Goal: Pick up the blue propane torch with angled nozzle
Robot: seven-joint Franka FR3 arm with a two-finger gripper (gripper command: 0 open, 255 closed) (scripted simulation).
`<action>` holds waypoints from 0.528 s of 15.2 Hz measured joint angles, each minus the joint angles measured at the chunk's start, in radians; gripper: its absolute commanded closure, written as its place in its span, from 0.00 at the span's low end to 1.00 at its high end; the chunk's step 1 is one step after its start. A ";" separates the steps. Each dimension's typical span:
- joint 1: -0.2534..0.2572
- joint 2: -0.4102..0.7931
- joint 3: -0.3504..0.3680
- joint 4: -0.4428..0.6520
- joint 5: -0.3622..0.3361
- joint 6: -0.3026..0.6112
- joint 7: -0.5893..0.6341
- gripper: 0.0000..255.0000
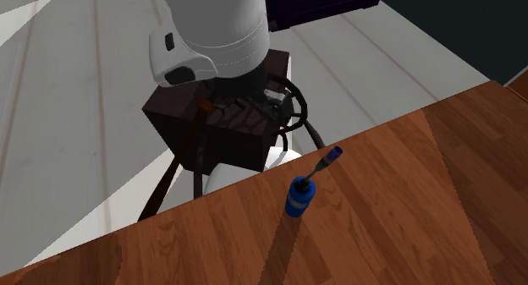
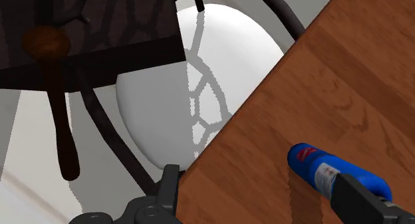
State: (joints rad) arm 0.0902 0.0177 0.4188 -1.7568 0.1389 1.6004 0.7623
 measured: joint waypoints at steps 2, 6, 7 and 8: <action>0.019 0.084 0.015 0.077 -0.017 -0.005 0.052 0.00; 0.075 0.280 0.031 0.287 -0.064 -0.042 0.152 0.00; 0.095 0.338 0.032 0.361 -0.079 -0.063 0.177 0.00; 0.116 0.393 0.032 0.422 -0.092 -0.075 0.202 0.00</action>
State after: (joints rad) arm 0.2065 0.4106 0.4511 -1.3347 0.0470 1.5258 0.9644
